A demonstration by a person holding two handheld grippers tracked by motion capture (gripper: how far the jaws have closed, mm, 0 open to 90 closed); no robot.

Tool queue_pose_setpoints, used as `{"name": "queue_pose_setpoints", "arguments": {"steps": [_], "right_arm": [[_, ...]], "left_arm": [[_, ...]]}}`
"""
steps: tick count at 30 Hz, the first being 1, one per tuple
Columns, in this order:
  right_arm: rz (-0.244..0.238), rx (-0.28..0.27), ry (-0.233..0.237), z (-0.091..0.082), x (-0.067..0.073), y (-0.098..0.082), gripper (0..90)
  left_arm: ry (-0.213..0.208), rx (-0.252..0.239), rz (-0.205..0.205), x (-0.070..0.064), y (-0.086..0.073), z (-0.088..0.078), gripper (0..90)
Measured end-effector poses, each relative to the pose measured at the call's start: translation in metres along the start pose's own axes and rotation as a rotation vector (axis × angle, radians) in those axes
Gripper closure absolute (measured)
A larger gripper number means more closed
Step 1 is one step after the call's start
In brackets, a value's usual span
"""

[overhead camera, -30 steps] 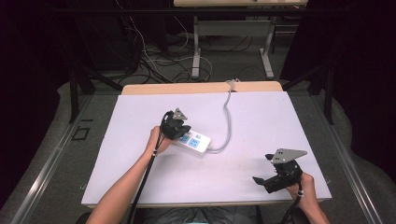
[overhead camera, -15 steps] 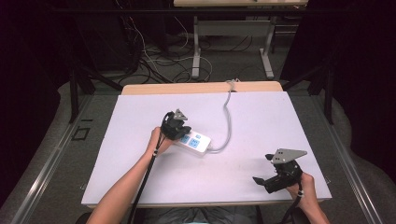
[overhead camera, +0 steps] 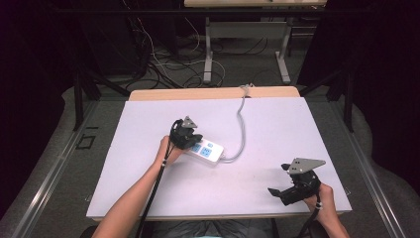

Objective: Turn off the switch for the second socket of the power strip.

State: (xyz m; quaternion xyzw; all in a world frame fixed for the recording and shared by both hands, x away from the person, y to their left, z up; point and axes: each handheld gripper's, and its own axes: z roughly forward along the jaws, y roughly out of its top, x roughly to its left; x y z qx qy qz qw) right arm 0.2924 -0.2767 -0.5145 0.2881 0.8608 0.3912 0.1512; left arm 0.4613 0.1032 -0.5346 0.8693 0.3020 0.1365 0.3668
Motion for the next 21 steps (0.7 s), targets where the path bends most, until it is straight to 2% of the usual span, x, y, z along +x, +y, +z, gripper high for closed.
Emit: {"name": "queue_pose_setpoints", "arguments": {"steps": [5,21], "right_arm": [[0.005,0.006,0.007,0.0004,0.0003,0.0001,4.1],[0.007,0.007,0.004,0.0008,0.0003,0.0001,4.1]], "left_arm": [[-0.009,-0.01,-0.014,0.0014,-0.0013,0.0001,90.0],[-0.002,-0.01,-0.006,0.001,-0.0012,0.0003,90.0]]}}
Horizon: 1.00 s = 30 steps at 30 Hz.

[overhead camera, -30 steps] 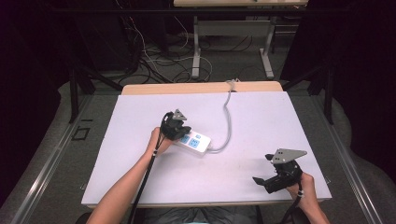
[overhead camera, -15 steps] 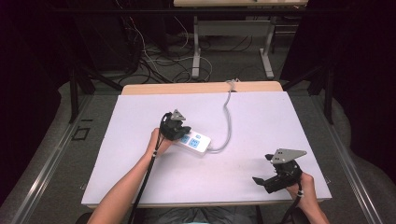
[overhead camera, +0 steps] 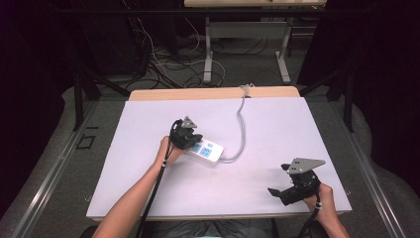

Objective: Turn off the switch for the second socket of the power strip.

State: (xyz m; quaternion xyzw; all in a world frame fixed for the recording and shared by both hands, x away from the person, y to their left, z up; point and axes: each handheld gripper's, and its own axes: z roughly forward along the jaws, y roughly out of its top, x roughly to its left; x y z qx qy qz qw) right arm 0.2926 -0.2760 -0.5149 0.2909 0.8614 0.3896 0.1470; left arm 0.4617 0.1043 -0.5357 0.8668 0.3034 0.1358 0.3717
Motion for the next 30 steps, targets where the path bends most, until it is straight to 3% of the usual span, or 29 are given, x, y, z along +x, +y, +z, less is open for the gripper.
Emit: {"name": "queue_pose_setpoints", "arguments": {"steps": [3,30], "right_arm": [[-0.005,-0.001,0.0,-0.0004,-0.0004,-0.0001,4.1],[-0.003,0.0,0.0,-0.0005,-0.0003,-0.0001,4.1]], "left_arm": [[-0.01,0.019,0.001,0.0004,0.0004,-0.0016,90.0],[0.002,0.007,0.003,-0.001,0.0001,-0.0004,90.0]]}}
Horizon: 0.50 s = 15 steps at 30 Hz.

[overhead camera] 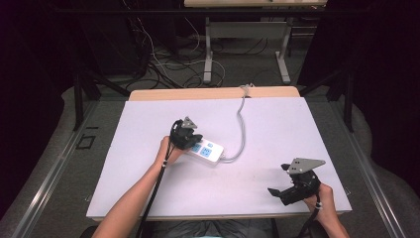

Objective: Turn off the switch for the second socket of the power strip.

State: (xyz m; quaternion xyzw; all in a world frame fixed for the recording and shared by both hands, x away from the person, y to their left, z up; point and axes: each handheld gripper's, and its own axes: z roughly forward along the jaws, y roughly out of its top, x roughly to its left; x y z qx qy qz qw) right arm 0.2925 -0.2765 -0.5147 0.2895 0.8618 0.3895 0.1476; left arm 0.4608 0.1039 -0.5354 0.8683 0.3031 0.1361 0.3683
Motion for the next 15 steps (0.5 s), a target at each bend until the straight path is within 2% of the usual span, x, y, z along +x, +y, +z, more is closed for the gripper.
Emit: {"name": "queue_pose_setpoints", "arguments": {"steps": [6,13,15], "right_arm": [[0.003,-0.002,-0.004,0.0005,0.0002,0.0,4.1],[0.007,0.001,-0.001,0.0005,0.0005,-0.0001,4.1],[0.005,0.001,0.002,0.0002,0.0004,-0.0002,4.1]], "left_arm": [[0.003,0.0,-0.005,-0.0012,0.0003,0.0007,90.0],[0.014,0.002,0.007,-0.0018,0.0006,0.0011,90.0],[0.001,0.025,0.014,-0.0007,0.0015,-0.0001,90.0]]}}
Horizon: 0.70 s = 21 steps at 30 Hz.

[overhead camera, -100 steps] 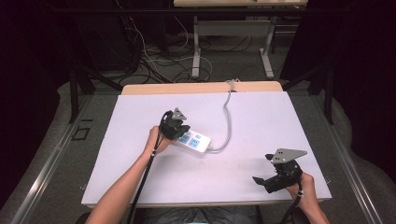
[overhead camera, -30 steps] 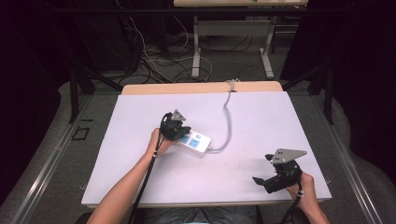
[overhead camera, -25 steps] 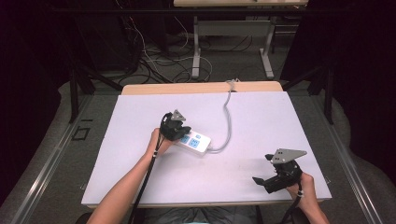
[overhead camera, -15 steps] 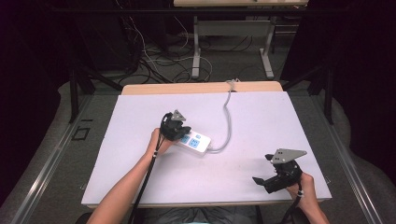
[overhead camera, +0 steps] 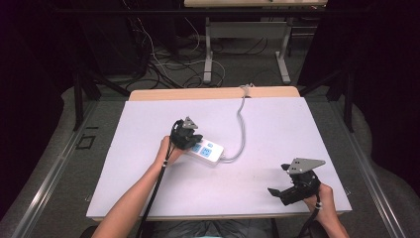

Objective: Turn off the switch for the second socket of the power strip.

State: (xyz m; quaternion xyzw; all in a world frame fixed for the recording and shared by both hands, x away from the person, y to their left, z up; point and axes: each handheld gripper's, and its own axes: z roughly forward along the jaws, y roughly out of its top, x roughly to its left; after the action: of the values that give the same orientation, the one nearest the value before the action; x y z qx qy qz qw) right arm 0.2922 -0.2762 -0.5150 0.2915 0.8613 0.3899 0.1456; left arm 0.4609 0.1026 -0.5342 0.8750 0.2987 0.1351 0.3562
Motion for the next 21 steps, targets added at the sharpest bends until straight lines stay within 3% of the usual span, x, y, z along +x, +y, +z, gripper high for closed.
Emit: {"name": "queue_pose_setpoints", "arguments": {"steps": [1,21], "right_arm": [[-0.001,-0.002,-0.006,0.0003,0.0,0.0001,4.1],[-0.006,-0.005,-0.001,-0.0001,0.0,0.0,4.1]], "left_arm": [[0.013,-0.014,-0.004,-0.0007,-0.0006,0.0015,90.0],[0.002,-0.019,-0.022,0.0001,-0.001,0.0013,90.0]]}}
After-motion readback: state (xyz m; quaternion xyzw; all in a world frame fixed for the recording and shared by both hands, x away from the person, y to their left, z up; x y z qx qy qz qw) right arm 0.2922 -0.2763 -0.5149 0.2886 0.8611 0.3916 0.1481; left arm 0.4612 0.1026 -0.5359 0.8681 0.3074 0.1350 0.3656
